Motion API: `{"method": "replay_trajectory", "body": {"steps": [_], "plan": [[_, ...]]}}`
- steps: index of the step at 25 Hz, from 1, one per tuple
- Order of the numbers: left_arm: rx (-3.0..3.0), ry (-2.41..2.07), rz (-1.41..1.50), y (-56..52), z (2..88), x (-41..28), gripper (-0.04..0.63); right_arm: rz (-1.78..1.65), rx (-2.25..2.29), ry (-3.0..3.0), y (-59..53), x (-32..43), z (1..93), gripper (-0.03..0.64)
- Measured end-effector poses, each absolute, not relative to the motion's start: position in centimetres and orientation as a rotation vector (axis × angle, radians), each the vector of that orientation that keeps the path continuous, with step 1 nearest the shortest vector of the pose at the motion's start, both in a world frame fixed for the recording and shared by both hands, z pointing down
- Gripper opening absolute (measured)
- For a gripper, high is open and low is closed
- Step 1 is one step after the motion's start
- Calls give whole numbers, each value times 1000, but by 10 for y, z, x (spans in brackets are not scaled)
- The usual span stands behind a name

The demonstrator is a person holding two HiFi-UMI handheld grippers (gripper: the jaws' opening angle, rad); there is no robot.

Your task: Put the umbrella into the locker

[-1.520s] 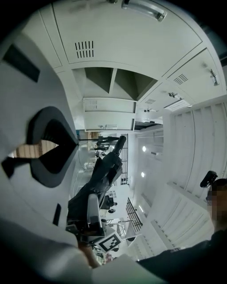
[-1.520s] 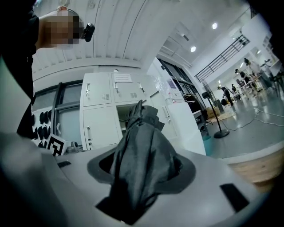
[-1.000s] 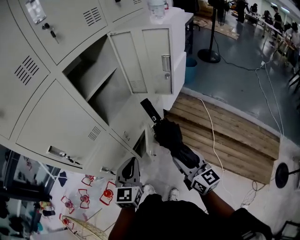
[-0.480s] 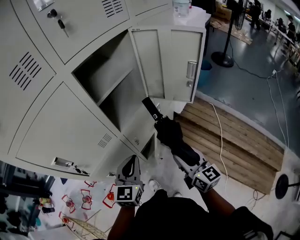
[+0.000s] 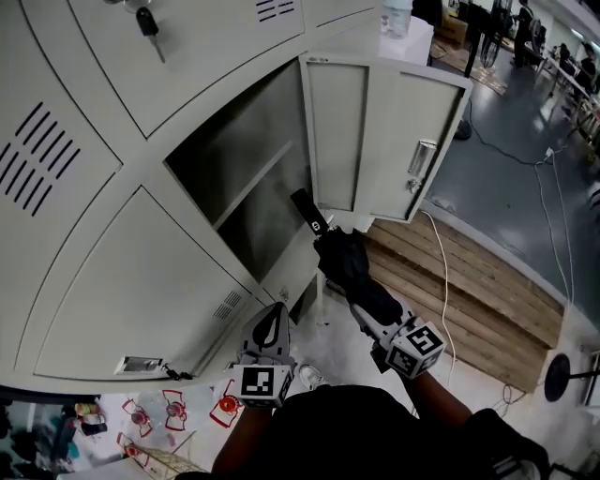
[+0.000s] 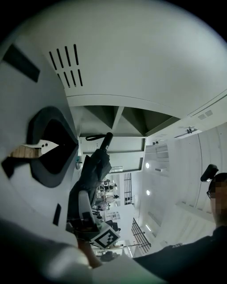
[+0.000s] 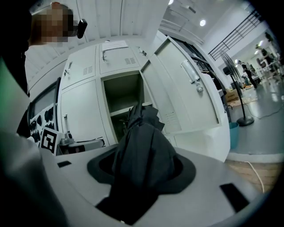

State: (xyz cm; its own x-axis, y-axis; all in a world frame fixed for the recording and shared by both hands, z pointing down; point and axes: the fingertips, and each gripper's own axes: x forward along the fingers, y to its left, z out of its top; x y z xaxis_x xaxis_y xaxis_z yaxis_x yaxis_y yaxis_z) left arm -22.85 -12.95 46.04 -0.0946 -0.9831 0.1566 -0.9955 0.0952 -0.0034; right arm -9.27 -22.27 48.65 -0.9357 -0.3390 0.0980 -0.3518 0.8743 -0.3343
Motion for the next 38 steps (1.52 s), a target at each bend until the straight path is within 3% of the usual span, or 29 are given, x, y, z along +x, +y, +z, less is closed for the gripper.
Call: {"method": "replay_trajectory", "body": {"steps": [23,38], "plan": [[1948,-2267,100,-180,463,-280,-2,429,304,-2900,-280,-215,497,215],[1870,-2357,118,-180,458,-284,-2,137,204,-2880,-306,-293,491,213]]}}
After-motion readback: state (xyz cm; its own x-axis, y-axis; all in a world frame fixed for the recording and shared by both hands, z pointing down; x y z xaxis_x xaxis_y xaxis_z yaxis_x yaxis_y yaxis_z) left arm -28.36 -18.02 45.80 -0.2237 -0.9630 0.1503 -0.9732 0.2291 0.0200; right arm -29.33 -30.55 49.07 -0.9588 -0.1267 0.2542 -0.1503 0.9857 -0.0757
